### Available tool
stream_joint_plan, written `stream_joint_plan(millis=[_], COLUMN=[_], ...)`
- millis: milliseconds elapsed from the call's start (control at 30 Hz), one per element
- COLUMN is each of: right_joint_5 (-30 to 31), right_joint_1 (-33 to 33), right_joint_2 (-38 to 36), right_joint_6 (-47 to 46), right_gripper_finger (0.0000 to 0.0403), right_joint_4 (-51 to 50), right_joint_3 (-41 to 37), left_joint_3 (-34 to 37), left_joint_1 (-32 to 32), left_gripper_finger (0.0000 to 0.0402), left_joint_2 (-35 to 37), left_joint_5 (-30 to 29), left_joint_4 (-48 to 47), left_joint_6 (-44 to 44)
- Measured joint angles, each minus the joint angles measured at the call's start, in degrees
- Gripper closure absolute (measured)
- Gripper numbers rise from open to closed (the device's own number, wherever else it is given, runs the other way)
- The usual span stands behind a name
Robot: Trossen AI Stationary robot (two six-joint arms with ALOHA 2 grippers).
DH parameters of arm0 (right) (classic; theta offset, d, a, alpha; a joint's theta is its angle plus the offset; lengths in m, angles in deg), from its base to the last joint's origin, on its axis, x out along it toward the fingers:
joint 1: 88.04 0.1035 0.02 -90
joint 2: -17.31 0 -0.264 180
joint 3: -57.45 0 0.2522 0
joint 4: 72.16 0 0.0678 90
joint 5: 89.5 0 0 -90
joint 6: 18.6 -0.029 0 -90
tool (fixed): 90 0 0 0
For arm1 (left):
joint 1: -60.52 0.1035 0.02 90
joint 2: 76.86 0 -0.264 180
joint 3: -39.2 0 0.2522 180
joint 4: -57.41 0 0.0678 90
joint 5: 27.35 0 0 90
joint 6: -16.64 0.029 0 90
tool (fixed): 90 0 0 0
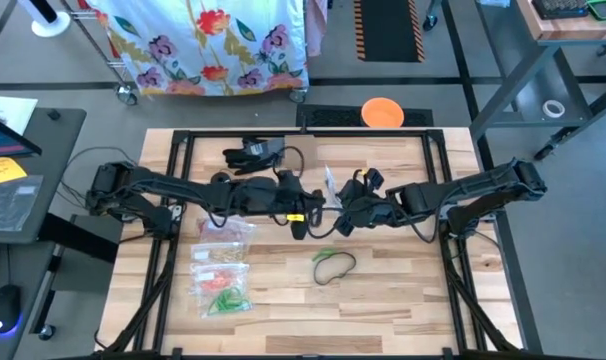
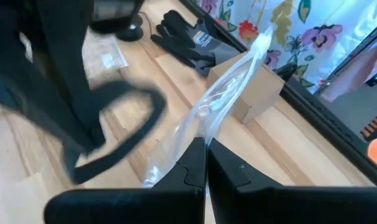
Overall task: Sort rubber bands
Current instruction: Put the black rubber band into the transparent zip bag
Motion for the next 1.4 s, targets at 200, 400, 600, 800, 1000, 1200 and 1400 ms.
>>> stream_joint_plan(millis=[200,400,600,800,1000,1200,1400], right_joint_5=[-0.1,-1.4,-2.0,-7.2,-10.9,-11.7,-13.3], right_joint_1=[0.0,0.0,0.0,-0.1,-0.1,-0.1,-0.3], right_joint_2=[0.0,0.0,0.0,0.0,0.0,0.0,0.0], right_joint_6=[-0.4,-1.1,-0.1,-2.5,-4.5,-4.4,-4.2], right_gripper_finger=[0.0403,0.0403,0.0403,0.0403,0.0403,0.0403,0.0403], right_joint_4=[0.3,1.2,3.2,2.5,2.2,3.5,4.2], right_joint_3=[0.0,0.0,0.0,0.0,0.0,0.0,0.0], left_joint_3=[0.0,0.3,0.4,-2.4,-2.6,-2.6,-2.6], left_joint_1=[0.0,0.1,0.2,-0.5,-1.5,-1.5,-1.3], left_gripper_finger=[0.0401,0.0401,0.0401,0.0401,0.0401,0.0401,0.0401], left_joint_2=[1.5,1.5,-0.2,0.8,0.5,0.6,0.6], left_joint_5=[-3.2,-3.6,-3.2,0.3,0.8,0.8,0.7], left_joint_4=[8.6,11.1,14.3,15.9,15.5,16.7,17.5], left_joint_6=[4.7,7.3,9.4,13.6,17.6,18.0,20.1])
